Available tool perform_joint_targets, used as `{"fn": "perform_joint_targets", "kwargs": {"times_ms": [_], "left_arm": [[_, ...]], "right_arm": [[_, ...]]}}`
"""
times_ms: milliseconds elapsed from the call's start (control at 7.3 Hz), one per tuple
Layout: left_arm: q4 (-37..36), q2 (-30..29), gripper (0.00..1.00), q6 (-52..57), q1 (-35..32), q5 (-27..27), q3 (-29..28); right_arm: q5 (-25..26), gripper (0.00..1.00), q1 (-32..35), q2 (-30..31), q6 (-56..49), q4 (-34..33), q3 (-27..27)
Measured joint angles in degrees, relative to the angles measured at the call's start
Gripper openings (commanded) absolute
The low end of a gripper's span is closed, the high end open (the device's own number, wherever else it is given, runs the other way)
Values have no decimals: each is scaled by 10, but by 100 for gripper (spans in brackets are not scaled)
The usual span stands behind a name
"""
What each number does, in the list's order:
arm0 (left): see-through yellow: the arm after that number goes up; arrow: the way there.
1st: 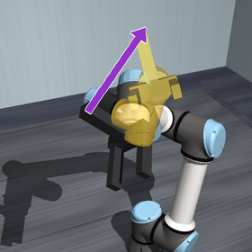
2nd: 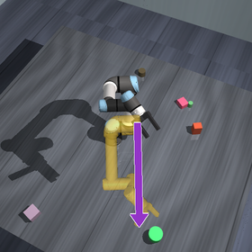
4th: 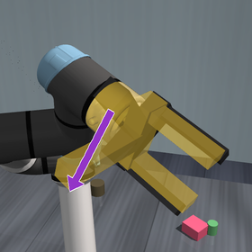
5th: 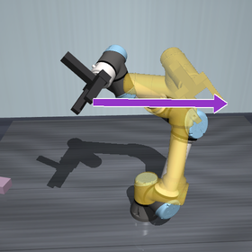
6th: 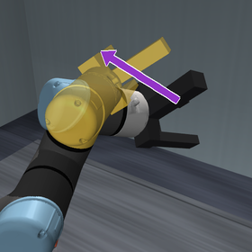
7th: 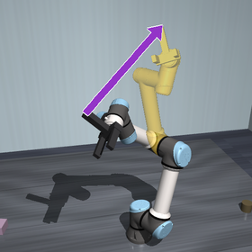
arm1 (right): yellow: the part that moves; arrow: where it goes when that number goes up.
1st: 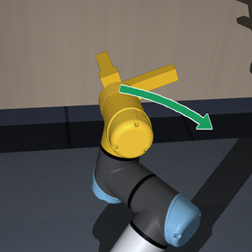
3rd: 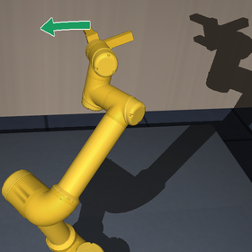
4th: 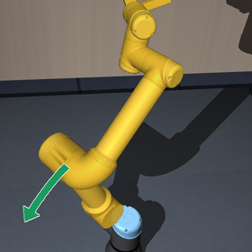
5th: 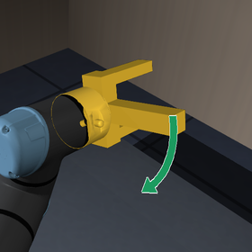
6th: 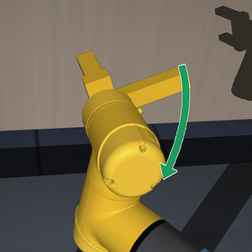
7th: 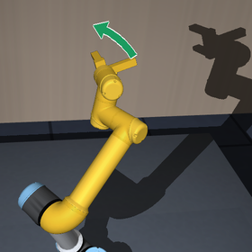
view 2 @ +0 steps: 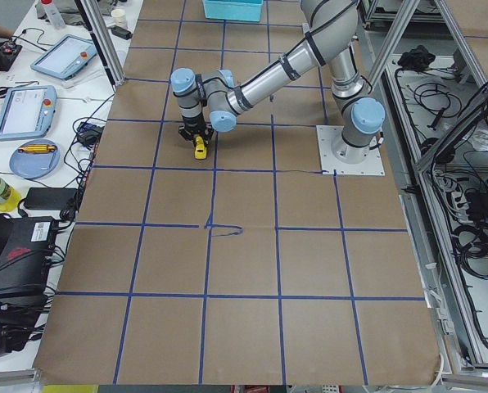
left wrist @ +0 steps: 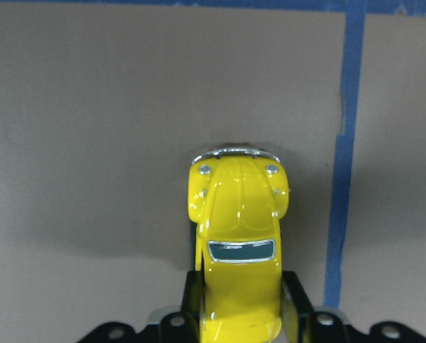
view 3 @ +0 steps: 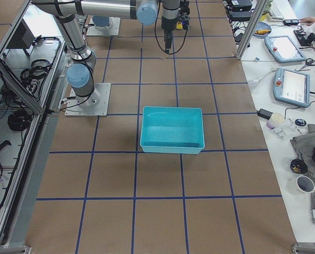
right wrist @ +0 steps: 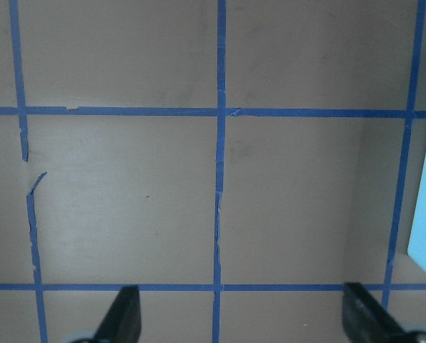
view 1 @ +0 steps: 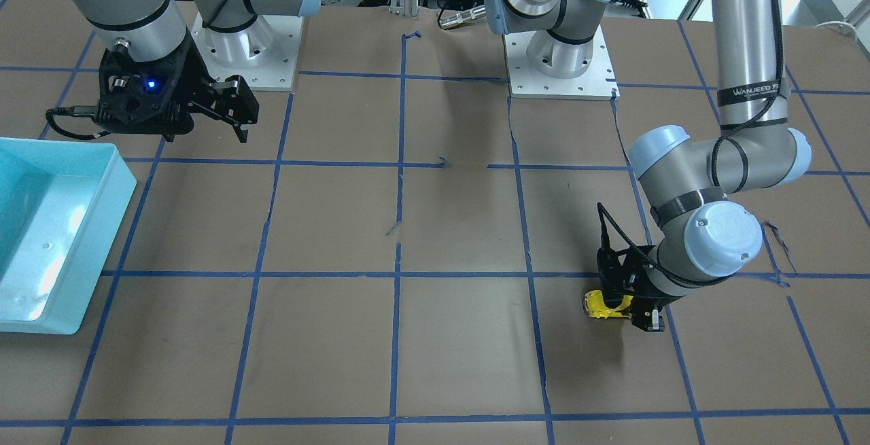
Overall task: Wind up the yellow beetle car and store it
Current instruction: 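Keep dragging the car with the left gripper toward the left arm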
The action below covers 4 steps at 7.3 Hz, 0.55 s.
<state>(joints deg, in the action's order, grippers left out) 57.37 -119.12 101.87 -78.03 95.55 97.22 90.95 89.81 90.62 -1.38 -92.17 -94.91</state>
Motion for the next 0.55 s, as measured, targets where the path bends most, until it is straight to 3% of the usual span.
{"fn": "perform_joint_targets", "kwargs": {"times_ms": [548], "left_arm": [[-7,-2,0,14,16,20,0]], "right_arm": [[0,100,0,0,0,0,0]]}}
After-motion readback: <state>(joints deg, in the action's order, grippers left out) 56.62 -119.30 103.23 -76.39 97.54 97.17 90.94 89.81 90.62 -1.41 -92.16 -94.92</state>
